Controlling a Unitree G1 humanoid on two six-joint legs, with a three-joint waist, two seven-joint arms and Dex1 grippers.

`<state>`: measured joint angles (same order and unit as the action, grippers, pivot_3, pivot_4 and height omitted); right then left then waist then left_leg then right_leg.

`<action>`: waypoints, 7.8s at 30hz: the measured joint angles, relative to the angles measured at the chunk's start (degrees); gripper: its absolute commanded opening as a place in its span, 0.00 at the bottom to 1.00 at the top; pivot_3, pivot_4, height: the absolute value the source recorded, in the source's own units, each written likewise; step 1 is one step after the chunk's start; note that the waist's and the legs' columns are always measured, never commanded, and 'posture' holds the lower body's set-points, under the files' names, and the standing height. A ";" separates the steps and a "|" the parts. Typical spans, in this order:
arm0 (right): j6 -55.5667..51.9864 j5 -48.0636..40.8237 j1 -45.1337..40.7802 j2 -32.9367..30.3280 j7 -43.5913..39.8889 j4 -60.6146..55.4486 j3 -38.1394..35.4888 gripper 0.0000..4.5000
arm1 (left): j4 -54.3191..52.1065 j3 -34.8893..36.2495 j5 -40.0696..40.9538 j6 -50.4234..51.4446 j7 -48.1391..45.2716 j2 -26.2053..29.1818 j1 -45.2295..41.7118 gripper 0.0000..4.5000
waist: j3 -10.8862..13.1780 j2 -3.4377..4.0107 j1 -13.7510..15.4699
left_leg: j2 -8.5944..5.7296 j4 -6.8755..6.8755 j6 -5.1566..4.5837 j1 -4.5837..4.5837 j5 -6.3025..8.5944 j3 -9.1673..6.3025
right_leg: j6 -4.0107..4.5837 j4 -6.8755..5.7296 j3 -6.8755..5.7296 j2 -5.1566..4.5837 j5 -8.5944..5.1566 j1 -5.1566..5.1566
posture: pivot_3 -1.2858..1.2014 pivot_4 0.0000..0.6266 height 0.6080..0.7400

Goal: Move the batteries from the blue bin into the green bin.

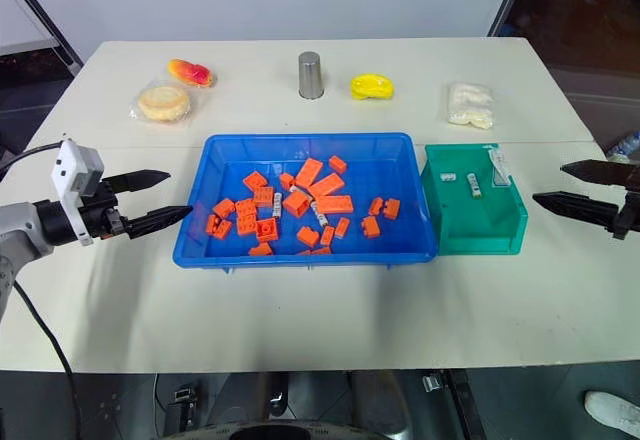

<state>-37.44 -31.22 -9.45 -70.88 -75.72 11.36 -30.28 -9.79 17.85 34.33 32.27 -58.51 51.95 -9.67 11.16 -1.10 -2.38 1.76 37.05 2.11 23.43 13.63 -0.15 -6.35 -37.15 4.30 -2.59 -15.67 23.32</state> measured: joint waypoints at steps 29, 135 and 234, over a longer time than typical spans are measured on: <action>-0.93 0.59 0.23 0.07 1.70 -0.02 -0.73 0.99 | -0.05 0.97 1.29 1.87 1.18 -0.60 -1.20 1.00 | 0.00 0.00 -0.08 | 0.00 0.01 0.00 0.00 0.00 0.00 | -0.01 -0.02 0.00 0.01 0.00 0.00 | 0.52 0.24 1.00; 46.68 37.31 -55.49 63.35 2.89 40.71 48.12 0.99 | -10.20 2.17 0.10 -0.42 14.83 -7.64 3.27 1.00 | -0.02 -0.03 -1.51 | 0.02 -0.09 0.05 0.07 0.00 -0.25 | 0.04 -0.32 -0.19 -0.05 0.04 0.18 | 0.52 0.24 1.00; -18.91 24.33 -26.93 14.07 8.62 -18.13 24.16 0.49 | 10.24 -18.08 -2.67 -5.24 -5.79 -13.30 -26.09 1.00 | 0.03 0.00 0.07 | -0.02 0.08 0.01 0.96 -0.01 -0.20 | 0.03 -0.19 -0.19 0.04 0.04 0.97 | 0.52 0.24 1.00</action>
<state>-56.35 -6.88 -36.38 -56.81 -67.09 -6.78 -6.12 0.44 -0.23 31.67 27.03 -64.30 38.65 -35.76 11.19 -1.10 -2.31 1.75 37.13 2.11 24.39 13.62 -0.35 -6.32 -37.35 4.11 -2.55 -15.63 24.29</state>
